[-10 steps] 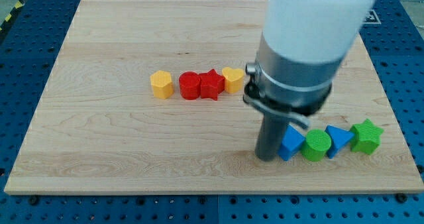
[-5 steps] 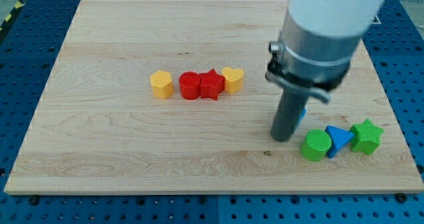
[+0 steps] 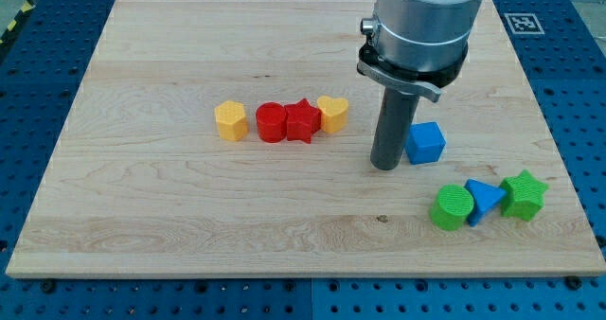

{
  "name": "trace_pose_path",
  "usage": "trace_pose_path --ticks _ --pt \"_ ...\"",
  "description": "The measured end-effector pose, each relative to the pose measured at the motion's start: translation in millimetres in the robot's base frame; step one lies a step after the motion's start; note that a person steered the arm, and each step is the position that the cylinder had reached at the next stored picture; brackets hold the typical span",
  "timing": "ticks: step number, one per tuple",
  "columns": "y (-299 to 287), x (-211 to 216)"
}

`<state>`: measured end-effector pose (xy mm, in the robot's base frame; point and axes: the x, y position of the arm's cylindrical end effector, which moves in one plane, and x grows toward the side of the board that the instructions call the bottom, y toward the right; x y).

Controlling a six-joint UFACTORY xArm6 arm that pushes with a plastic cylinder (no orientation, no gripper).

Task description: Slide the blue cube towards the top left of the board

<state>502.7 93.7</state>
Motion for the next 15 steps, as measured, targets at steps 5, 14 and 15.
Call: trace_pose_path --ticks 5,14,15 --pt "105 -19" --pt "-29 -181" --pt "-23 -150"
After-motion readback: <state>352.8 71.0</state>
